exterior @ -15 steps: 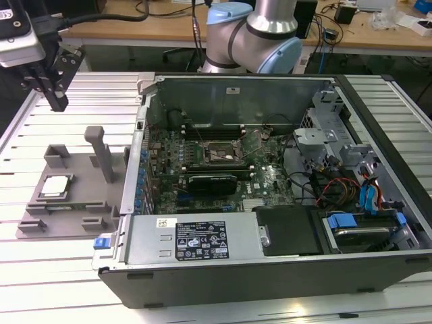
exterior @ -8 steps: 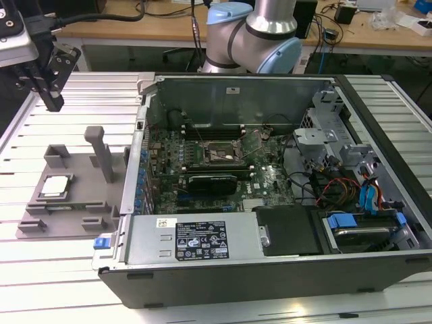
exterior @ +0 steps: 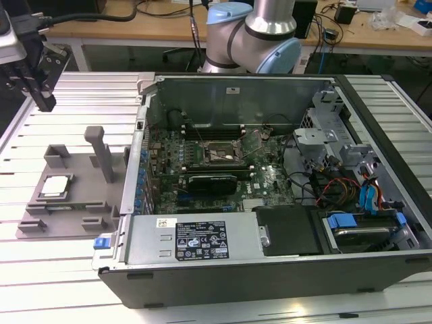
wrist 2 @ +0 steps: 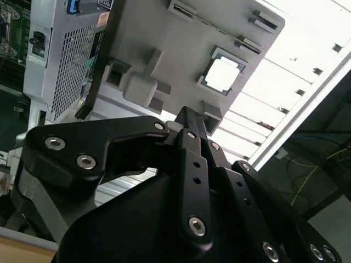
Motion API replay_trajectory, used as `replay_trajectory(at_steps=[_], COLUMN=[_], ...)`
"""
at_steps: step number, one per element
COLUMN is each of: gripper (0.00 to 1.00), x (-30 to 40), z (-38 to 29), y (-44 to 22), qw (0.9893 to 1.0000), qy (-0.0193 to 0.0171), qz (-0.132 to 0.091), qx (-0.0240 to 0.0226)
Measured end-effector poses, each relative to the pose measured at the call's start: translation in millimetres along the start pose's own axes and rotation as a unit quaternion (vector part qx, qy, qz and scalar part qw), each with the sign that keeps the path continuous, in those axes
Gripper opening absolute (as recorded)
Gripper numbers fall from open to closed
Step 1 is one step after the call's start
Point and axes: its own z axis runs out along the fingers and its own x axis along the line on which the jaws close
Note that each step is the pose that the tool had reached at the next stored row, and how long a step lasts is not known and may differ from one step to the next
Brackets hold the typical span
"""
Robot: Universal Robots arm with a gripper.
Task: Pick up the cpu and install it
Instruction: 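Reach for the cpu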
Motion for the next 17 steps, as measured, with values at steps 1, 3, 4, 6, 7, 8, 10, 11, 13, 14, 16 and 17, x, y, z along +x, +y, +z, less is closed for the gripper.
replay_trajectory(at_steps=[1,3,4,6,7,8,10,11,13,14,16,17], gripper=[0.11,0.11,0.11,0.11,0.11,0.11,0.11,0.11,0.11,0.11,0.11,0.11], x=[0.9,2.5,3.6,5.8,6.9,9.6,13.5,15.5,17.7,19.4,21.7,22.9], z=[-0.1,-0.1,-0.1,-0.2,-0.2,-0.3,-0.4,-0.4,-0.4,-0.5,-0.6,-0.6], y=[-0.1,-0.2,-0.3,-0.4,-0.5,-0.7,-1.0,-1.2,-1.3,-1.5,-1.6,-1.7], qw=[1.0000,1.0000,1.0000,1.0000,1.0000,1.0000,1.0000,1.0000,1.0000,1.0000,1.0000,1.0000], qy=[0.0000,0.0000,0.0000,0.0000,0.0000,0.0000,0.0000,0.0000,-0.0001,-0.0001,-0.0001,-0.0001], qz=[0.000,0.000,0.000,0.000,0.000,0.000,0.000,0.000,0.000,0.000,0.000,0.000], qx=[0.0001,0.0003,0.0003,0.0005,0.0006,0.0007,0.0010,0.0011,0.0012,0.0013,0.0014,0.0014])
